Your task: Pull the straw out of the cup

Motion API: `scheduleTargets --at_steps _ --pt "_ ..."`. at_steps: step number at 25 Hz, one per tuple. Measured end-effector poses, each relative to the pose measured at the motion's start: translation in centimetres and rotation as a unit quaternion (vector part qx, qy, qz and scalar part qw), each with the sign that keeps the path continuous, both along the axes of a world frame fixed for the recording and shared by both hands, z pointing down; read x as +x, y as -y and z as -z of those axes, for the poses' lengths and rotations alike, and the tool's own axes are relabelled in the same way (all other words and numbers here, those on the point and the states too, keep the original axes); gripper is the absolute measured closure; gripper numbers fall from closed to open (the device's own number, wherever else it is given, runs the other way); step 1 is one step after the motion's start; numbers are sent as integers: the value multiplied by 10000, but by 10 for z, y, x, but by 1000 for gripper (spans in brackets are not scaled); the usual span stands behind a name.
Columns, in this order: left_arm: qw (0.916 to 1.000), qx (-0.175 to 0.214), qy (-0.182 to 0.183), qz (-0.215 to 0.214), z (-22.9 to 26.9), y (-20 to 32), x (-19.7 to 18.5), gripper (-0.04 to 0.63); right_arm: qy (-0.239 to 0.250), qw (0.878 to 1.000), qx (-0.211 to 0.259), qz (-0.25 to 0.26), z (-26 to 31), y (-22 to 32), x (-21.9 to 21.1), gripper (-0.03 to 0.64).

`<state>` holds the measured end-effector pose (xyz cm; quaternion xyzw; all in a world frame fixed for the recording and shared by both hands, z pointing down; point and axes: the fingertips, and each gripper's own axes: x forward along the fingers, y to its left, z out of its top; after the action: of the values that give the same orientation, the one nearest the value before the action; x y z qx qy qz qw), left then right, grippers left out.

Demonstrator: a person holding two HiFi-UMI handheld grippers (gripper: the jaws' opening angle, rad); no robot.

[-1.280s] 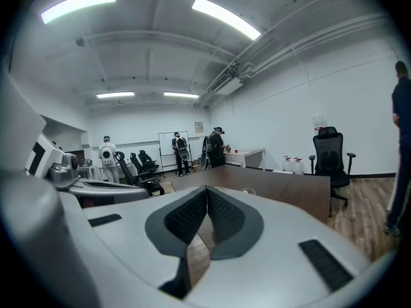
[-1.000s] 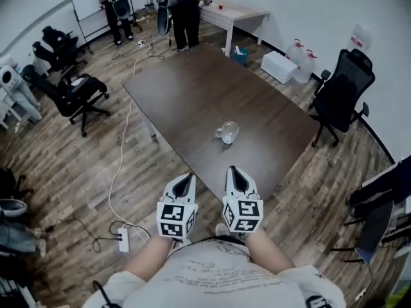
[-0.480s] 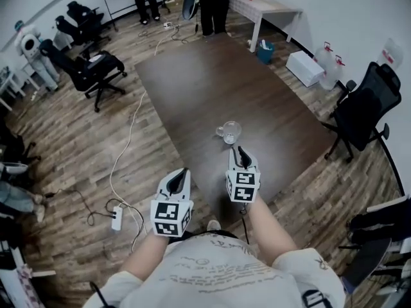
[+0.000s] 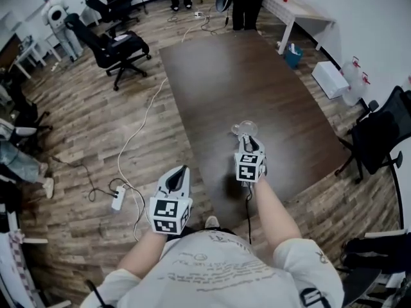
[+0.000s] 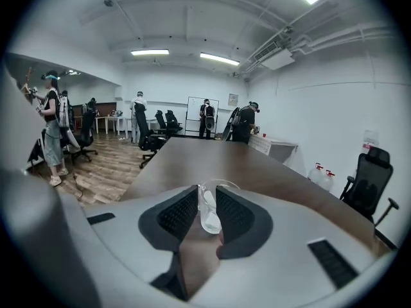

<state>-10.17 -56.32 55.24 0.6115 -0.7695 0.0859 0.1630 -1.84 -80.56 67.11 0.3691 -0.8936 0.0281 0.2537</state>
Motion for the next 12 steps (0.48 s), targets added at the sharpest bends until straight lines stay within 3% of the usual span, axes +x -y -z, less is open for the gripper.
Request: scheduleTargets --at_steps 12 --pt "9995 -134 131 237 -1 -6 -18 588 -329 9993 -161 40 -33 20 -20 515"
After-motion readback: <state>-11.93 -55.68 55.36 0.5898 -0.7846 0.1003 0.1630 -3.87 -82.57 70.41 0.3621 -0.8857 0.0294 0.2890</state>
